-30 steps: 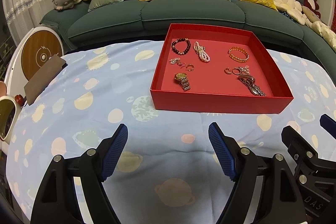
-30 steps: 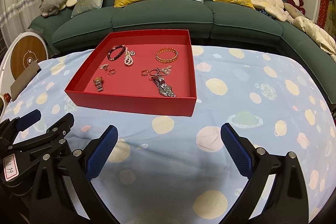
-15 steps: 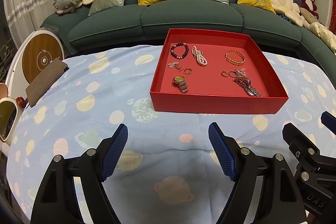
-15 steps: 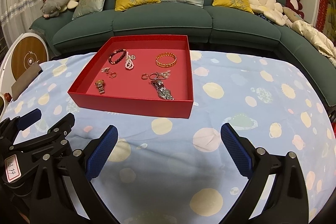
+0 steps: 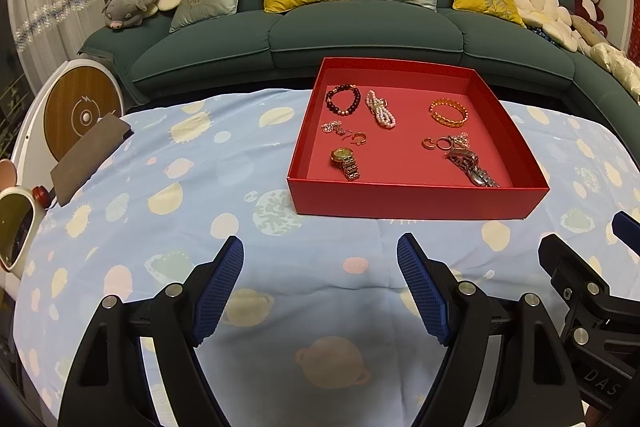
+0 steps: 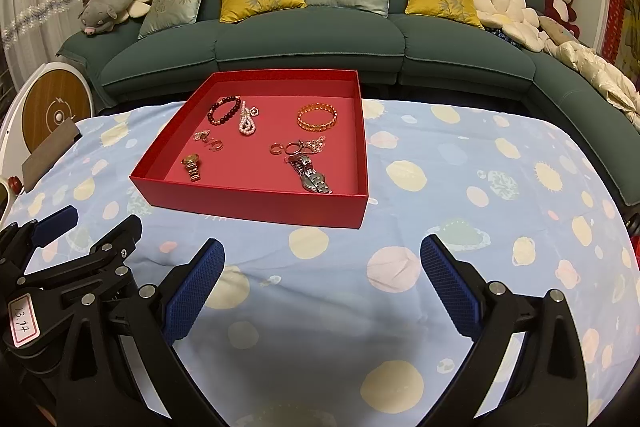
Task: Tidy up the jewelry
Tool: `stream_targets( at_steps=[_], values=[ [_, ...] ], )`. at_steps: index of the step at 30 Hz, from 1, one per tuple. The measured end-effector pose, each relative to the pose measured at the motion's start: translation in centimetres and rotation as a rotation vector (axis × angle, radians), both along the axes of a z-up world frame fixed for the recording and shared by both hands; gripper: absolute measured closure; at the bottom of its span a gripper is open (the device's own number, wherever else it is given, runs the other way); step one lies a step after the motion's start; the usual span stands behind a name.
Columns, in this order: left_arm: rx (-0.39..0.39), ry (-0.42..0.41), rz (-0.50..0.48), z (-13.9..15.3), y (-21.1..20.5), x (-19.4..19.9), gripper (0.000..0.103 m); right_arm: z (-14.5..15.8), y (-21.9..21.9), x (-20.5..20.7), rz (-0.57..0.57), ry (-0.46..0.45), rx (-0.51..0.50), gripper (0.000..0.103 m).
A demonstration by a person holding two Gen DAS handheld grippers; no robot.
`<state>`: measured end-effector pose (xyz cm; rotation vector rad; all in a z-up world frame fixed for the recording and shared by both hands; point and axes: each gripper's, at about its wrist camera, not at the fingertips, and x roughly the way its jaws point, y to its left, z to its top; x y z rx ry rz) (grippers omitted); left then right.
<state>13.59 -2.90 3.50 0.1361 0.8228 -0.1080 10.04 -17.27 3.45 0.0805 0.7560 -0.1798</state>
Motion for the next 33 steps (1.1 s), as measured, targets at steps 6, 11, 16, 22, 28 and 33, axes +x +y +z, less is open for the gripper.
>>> stream_targets(
  at_steps=[6,11,16,22,28,33],
  values=[
    [-0.004,-0.007,0.002,0.2,0.1,-0.1,0.027,0.1,0.0,-0.1,0.001,-0.01,0.001,0.007],
    [-0.005,-0.016,0.002,0.4,0.1,-0.3,0.027,0.3,-0.1,-0.2,0.0,-0.017,-0.001,0.007],
    [-0.001,-0.032,0.002,0.6,0.1,-0.5,0.027,0.4,-0.1,-0.3,-0.001,-0.022,-0.004,0.007],
    [0.008,-0.05,0.008,0.8,-0.1,-0.8,0.027,0.6,0.0,-0.4,0.0,-0.032,-0.018,0.007],
    [0.01,-0.073,0.011,1.1,-0.2,-1.1,0.027,0.9,0.1,-0.6,-0.001,-0.046,-0.024,0.007],
    [0.011,-0.091,0.016,1.4,-0.2,-1.3,0.027,1.1,0.1,-0.8,-0.002,-0.055,-0.024,0.007]
  ],
)
